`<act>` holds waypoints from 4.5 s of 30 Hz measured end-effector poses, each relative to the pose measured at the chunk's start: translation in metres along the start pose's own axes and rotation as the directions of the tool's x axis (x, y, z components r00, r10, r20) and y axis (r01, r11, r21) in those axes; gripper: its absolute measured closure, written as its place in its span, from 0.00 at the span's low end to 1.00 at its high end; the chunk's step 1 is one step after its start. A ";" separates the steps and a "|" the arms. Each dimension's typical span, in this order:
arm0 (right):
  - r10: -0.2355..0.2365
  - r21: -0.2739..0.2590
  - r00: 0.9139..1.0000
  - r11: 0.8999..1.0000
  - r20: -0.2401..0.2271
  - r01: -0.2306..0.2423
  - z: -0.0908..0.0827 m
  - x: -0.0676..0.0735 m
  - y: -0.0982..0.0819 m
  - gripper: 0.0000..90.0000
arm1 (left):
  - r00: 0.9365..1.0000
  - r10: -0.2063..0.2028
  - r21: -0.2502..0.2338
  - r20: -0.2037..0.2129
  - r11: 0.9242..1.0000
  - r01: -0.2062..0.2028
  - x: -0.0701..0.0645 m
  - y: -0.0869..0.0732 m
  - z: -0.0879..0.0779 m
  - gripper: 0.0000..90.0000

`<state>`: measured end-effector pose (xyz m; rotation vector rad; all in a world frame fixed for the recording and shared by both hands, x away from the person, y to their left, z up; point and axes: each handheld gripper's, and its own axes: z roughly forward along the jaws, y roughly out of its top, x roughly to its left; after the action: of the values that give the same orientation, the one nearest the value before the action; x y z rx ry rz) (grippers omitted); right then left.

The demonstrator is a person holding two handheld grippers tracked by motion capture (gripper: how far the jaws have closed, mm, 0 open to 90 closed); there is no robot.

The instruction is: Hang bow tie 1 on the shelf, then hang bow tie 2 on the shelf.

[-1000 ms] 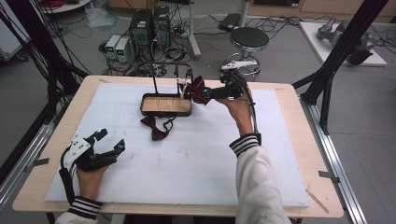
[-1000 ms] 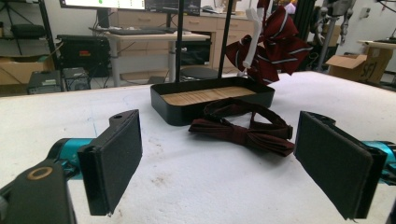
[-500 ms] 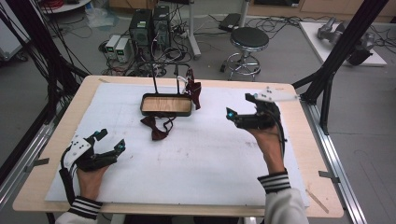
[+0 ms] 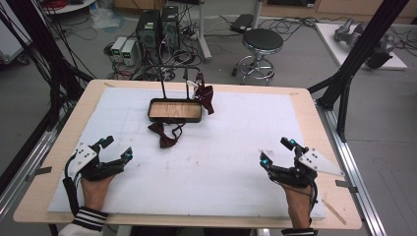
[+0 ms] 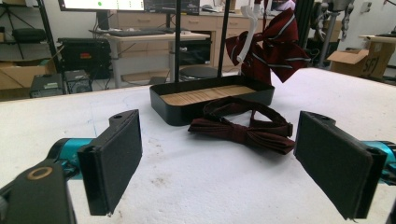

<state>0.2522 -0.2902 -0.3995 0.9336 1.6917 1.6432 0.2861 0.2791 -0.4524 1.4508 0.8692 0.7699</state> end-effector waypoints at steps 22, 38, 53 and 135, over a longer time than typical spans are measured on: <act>-0.020 0.017 0.999 1.000 0.043 0.020 -0.003 -0.004 -0.031 0.12 | 1.000 0.011 -0.021 -0.023 1.000 -0.012 -0.002 0.000 -0.002 0.17; -0.012 0.042 0.999 0.999 0.051 0.009 -0.004 -0.007 -0.045 0.12 | 1.000 0.025 -0.024 -0.006 0.999 -0.025 -0.007 0.030 -0.007 0.17; 0.024 0.031 0.998 0.999 0.052 -0.025 -0.006 -0.011 -0.052 0.12 | 0.993 0.092 0.122 0.070 0.987 -0.100 -0.015 0.060 0.018 0.17; -0.005 -0.028 0.998 1.000 0.057 0.007 -0.011 -0.007 -0.055 0.12 | 0.990 -0.127 0.792 -0.060 0.597 0.124 -0.037 0.056 0.163 0.29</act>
<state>0.2433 -0.3018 -0.4544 0.9518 1.6285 1.6172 0.4121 0.1652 -0.4054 2.1393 1.4066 0.2348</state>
